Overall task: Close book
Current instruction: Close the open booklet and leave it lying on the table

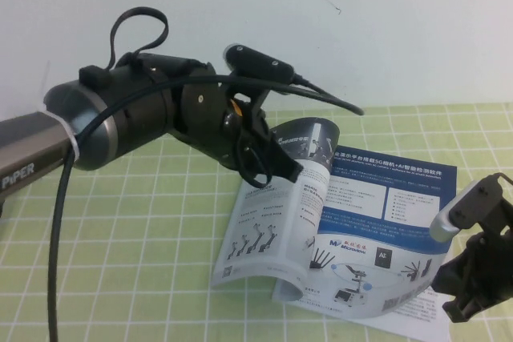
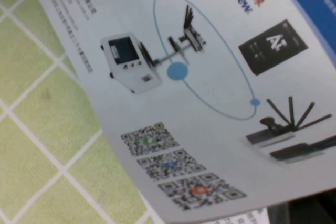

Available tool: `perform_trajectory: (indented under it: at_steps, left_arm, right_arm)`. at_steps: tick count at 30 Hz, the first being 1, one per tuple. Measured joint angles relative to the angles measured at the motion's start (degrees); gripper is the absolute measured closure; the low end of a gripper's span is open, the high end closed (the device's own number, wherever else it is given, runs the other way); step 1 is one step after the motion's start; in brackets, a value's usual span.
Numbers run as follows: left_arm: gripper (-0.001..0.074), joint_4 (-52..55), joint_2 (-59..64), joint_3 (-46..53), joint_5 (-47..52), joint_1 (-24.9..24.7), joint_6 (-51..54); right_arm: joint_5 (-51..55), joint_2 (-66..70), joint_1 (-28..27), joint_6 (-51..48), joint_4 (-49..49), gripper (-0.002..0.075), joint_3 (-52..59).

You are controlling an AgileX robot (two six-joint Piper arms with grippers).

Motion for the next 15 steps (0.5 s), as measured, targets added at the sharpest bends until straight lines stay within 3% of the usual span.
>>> perform_trajectory:
  at_steps: [8, 15]
  left_arm:
    - [0.0738, 1.6, 11.0, 0.0, -2.2, 7.7, -7.2]
    - [0.0738, -3.5, 15.0, 0.0, -3.6, 4.2, -6.8]
  right_arm:
    - [-0.5, 5.4, 0.0, 0.0, 0.6, 0.0729, 0.0]
    - [-0.5, 5.8, 0.0, 0.0, 0.9, 0.0729, 0.0]
